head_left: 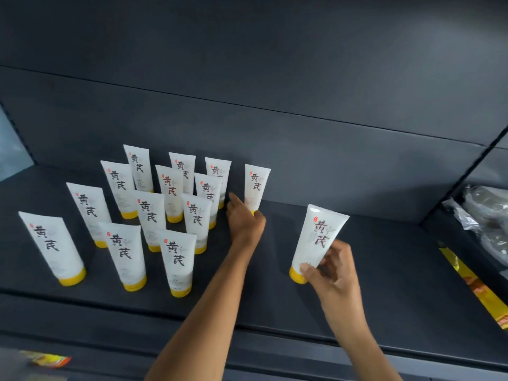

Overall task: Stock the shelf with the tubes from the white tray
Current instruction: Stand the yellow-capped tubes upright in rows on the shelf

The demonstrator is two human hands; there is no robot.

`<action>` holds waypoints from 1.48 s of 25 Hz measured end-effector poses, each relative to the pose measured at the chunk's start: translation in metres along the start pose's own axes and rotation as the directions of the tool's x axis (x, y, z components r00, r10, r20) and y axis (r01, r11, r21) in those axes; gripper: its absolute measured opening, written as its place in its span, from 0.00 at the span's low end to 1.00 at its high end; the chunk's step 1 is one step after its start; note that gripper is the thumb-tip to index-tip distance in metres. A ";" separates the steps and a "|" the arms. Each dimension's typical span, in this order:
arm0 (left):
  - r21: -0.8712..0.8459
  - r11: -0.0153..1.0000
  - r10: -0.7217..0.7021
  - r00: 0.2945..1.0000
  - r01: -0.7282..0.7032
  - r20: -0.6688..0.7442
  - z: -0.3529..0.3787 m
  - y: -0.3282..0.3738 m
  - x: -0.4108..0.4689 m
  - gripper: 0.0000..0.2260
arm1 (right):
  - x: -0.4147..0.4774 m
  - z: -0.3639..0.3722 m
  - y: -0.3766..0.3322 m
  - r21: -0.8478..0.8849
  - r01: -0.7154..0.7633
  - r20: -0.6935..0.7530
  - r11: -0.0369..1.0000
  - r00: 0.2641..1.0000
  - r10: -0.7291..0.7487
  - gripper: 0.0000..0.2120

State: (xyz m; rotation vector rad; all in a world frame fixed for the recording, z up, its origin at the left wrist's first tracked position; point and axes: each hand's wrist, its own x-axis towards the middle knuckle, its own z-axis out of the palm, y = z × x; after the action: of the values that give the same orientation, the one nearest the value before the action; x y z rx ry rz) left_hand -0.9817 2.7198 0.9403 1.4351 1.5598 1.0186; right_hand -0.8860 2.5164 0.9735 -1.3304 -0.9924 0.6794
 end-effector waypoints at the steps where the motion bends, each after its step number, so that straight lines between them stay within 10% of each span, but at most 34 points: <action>1: -0.066 0.997 -0.026 1.000 0.026 0.007 -0.005 0.001 -0.015 0.35 | 0.004 0.003 -0.002 -0.013 0.010 -0.008 1.000 1.000 -0.010 0.22; 9: -0.405 0.914 0.067 0.982 0.009 0.174 -0.044 -0.016 -0.086 0.22 | 0.069 0.046 0.015 -0.211 0.018 0.052 0.977 0.999 -0.007 0.18; 37: -0.447 0.885 -0.095 0.991 0.128 0.096 -0.041 -0.029 -0.053 0.16 | 0.124 0.110 0.070 -0.738 0.104 0.215 0.666 0.973 0.086 0.17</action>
State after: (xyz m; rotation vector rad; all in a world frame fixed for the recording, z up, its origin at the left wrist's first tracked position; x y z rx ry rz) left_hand -1.0272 2.6629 0.9305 1.0327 1.2301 1.1562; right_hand -0.9182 2.6865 0.9238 -1.9925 -1.5767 0.4173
